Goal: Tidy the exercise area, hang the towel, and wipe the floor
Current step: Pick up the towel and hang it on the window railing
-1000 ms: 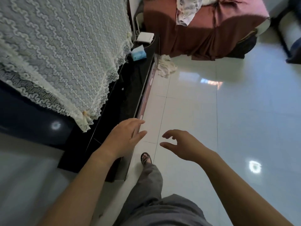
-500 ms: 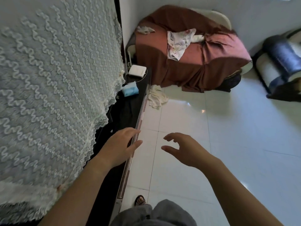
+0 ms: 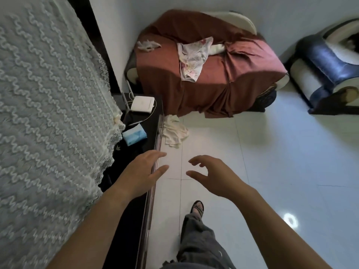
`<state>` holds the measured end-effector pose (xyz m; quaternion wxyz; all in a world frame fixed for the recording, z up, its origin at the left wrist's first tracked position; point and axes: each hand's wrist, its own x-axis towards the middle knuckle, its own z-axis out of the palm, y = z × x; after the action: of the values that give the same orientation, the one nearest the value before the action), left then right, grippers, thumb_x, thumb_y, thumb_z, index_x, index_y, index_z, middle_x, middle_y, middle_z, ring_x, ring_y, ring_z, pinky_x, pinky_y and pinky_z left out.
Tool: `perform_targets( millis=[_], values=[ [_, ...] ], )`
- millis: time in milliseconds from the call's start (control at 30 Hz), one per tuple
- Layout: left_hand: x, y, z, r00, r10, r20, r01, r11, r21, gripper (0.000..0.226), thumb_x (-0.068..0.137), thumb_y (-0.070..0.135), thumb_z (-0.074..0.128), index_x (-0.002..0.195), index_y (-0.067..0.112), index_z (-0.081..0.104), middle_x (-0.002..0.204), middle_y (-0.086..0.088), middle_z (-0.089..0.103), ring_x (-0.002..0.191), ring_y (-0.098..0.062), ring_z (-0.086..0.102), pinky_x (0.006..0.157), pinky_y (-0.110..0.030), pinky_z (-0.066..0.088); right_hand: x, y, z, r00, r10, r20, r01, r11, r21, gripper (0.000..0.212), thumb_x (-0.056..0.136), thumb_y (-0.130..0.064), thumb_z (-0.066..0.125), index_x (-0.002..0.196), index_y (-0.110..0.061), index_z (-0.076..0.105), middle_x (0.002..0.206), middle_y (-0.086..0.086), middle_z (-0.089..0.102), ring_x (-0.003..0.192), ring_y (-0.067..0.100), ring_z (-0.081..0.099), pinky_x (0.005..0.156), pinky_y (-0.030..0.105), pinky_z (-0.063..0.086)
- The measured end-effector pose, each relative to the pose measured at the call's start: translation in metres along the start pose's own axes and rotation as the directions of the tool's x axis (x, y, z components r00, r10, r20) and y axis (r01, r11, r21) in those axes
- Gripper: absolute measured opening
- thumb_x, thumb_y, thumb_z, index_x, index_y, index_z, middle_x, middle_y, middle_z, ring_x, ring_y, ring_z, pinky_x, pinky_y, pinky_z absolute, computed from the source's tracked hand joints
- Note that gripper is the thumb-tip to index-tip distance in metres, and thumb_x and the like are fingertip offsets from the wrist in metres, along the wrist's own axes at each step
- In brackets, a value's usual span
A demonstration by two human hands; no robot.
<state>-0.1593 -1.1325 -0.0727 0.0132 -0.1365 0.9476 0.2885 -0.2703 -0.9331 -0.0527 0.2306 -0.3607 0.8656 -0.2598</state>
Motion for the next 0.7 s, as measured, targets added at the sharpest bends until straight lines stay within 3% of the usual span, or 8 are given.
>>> perform_targets(
  millis=[333,433,700],
  values=[
    [0.226,0.01,-0.028,0.998,-0.007,0.06,0.008,1.0,-0.006,0.044,0.094,0.042,0.048,0.135,0.026,0.046,0.139,0.011,0.043,0.128,-0.006,0.038,0.103,-0.02,0.03,0.183,0.078,-0.124,1.0,0.022,-0.011,-0.023,0.999,-0.049,0.041,0.087,-0.048,0.056,0.123,-0.029,0.052,0.12,-0.013,0.057,0.107,0.006,0.051,0.085,0.018,0.038],
    [0.273,0.004,-0.032,0.996,-0.022,0.086,0.023,1.0,-0.004,0.044,0.093,0.043,0.048,0.135,0.026,0.046,0.139,0.011,0.043,0.129,-0.008,0.038,0.105,-0.026,0.033,0.228,0.093,-0.143,1.0,0.025,-0.008,-0.025,0.999,-0.036,0.04,0.086,-0.049,0.056,0.121,-0.029,0.054,0.118,-0.013,0.058,0.105,0.005,0.051,0.082,0.017,0.036],
    [0.415,-0.049,-0.046,0.991,-0.028,0.134,0.031,0.999,-0.017,0.044,0.093,0.043,0.049,0.134,0.028,0.047,0.137,0.014,0.044,0.128,-0.006,0.039,0.105,-0.025,0.034,0.367,0.123,-0.174,0.997,0.071,0.028,-0.069,0.996,-0.048,0.041,0.086,-0.049,0.056,0.121,-0.028,0.054,0.12,-0.013,0.058,0.107,0.005,0.05,0.081,0.016,0.033]
  ],
)
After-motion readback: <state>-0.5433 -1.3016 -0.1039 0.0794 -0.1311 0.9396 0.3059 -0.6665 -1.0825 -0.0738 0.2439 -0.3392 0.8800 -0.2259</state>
